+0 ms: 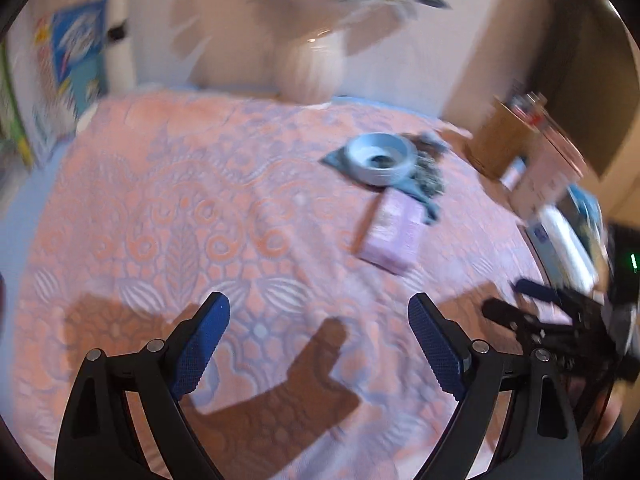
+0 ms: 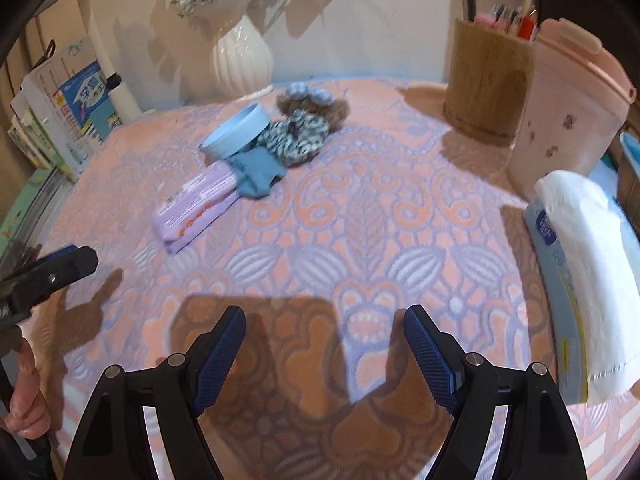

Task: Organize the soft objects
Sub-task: 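Grasp the lilac packet with the left tool while the right tool grasps the light-blue ring cup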

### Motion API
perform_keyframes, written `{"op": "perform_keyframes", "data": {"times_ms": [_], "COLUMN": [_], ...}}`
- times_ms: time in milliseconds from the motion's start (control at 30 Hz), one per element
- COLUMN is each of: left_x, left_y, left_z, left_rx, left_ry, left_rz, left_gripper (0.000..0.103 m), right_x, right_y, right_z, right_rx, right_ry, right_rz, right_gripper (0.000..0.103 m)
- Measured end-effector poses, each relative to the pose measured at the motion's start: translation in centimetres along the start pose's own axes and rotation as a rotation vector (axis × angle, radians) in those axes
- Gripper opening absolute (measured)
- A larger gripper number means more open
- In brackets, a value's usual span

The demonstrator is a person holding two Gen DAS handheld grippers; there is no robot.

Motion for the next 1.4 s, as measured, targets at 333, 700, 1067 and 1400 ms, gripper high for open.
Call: {"op": "perform_keyframes", "data": {"times_ms": [333, 700, 1067, 1400], "left_x": [-3.6, -2.7, -1.5, -1.7], "left_y": [-2.3, -8.3, -6.4, -6.7], "left_z": [-4.6, -4.6, -1.6, -1.4], "left_rx": [0.071, 0.175, 0.161, 0.218], "left_ry": [-0.188, -0.126, -0.026, 0.008], "left_rz": [-0.033, 0.047, 0.019, 0.019], "left_gripper": [0.09, 0.042, 0.036, 0.036], "right_x": [-7.3, -11.5, -12.4, -13.0], "right_y": [2.8, -2.7, -8.6, -10.2], "right_z": [2.3, 3.9, 7.9, 8.1], "right_rx": [0.099, -0.052, -0.078, -0.037], "right_ry": [0.219, 0.253, 0.323, 0.308], "right_rz": [-0.066, -0.05, -0.004, -0.042], "right_gripper": [0.082, 0.084, 0.084, 0.064]}}
Point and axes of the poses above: each gripper's, at about its wrist camera, not at the fingertips, and y roughly against the way its jaws point, z to its left, x to its underside, the point moved 8 cm from there along -y, roughly the way its jaws point, and after that the axes turned 6 degrees about -z, right-handed, at the moved point
